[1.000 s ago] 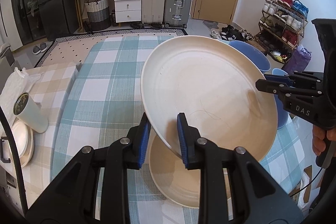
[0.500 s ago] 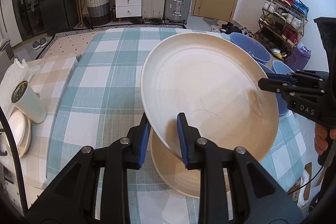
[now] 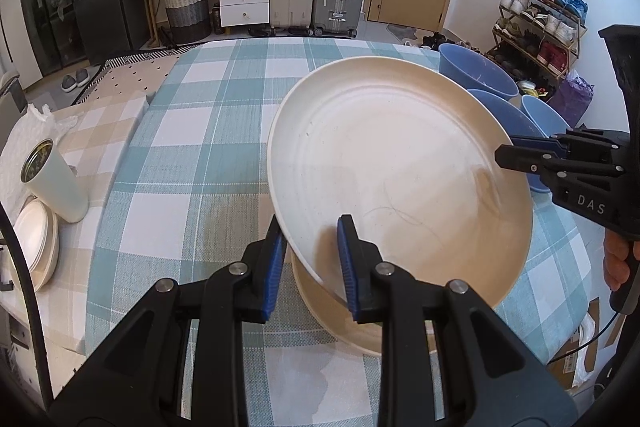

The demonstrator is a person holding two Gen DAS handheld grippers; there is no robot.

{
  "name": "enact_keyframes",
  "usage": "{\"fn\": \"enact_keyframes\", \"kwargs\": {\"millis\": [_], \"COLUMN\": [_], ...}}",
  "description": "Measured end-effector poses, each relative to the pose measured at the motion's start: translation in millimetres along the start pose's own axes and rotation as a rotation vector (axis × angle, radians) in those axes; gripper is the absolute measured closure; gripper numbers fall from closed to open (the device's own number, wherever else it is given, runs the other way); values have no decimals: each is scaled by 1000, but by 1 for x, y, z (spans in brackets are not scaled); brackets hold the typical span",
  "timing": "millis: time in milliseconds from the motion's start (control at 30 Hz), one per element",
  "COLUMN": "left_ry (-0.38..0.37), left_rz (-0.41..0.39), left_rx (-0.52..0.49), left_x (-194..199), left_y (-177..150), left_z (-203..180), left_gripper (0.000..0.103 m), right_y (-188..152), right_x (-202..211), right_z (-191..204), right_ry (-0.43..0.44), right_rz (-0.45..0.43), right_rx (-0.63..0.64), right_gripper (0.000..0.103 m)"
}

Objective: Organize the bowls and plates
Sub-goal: 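Carry the tilted cream plate over the other cream plate, then lower the held cream plate flat onto the other cream plate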

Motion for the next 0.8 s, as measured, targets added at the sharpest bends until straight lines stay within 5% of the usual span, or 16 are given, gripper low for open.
{"fn": "enact_keyframes", "kwargs": {"millis": [800], "left_ry": [26], "left_rz": [23], "left_rx": [-9], "left_x": [-27], "left_y": [-29], "left_z": [3], "left_gripper": [82], "right_y": [-27], "right_x": [-17], "right_z": [9], "right_ry": [-10], "right_rz": [36], "right_rx": [-2], "right_gripper": [85]}}
Point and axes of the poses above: each gripper's, at about its wrist camera, not at the fingertips, and x roughly against the way its jaws point, z to its left, y to its top, the point moved 7 cm from there along -x, roughly the way its jaws point, and after that the axes turned 3 degrees about z, right-handed, at the moved point
